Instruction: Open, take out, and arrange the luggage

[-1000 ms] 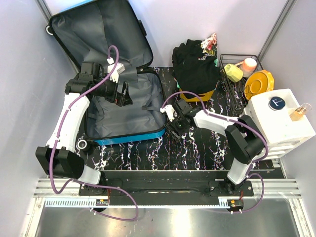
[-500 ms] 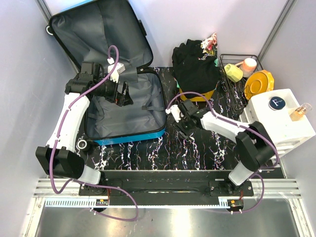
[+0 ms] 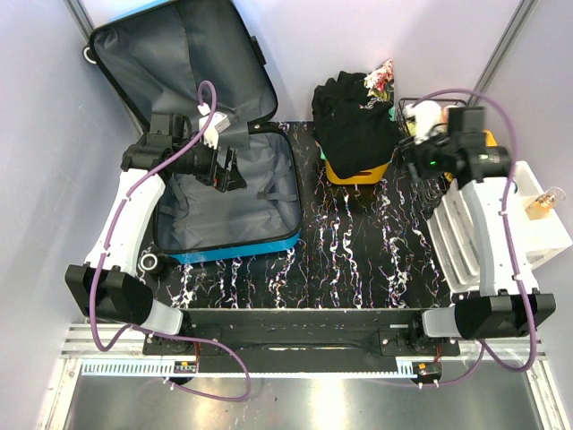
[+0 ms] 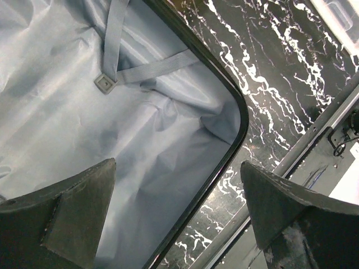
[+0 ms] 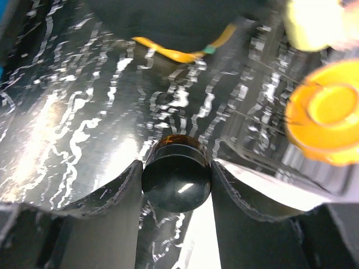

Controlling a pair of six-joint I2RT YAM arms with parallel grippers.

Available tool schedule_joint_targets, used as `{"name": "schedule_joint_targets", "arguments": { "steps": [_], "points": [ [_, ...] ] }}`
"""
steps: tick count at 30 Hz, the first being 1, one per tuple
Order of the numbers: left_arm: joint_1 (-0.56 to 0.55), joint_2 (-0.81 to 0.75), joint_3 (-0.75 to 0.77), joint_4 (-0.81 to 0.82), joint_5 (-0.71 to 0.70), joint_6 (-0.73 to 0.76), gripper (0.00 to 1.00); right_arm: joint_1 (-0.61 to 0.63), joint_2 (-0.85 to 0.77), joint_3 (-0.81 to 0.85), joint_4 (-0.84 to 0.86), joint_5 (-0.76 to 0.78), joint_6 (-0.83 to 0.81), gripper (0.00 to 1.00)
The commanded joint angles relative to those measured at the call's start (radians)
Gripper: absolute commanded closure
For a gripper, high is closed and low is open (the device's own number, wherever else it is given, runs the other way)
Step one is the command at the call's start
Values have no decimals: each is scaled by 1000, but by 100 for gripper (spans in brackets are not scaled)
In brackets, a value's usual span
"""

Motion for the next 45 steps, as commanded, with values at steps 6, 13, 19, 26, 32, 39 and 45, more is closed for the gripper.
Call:
{"name": "schedule_joint_targets", "arguments": {
  "steps": [6,13,19,26,32,39,45],
  "points": [
    [-37,-11,-22,116,61,-63,4,-434,31,230,-318,-119,-214,79],
    [-39,-12,-34,119,57,-60,4,-551,134,255,-307,-137,-267,80],
    [-39,-26,-52,121,38,-48,4,-576,179,241,-297,-131,-303,78],
    [-40,-26,-60,121,24,-33,1,-585,196,235,-281,-128,-292,45],
    [-39,-14,-46,118,18,-26,1,-585,196,272,-291,-156,-262,25],
    [-18,3,1,93,11,-34,1,-559,211,402,-294,-261,-151,16],
    [64,42,99,29,-8,-75,1,-380,228,486,-153,-291,56,0]
  ]
}}
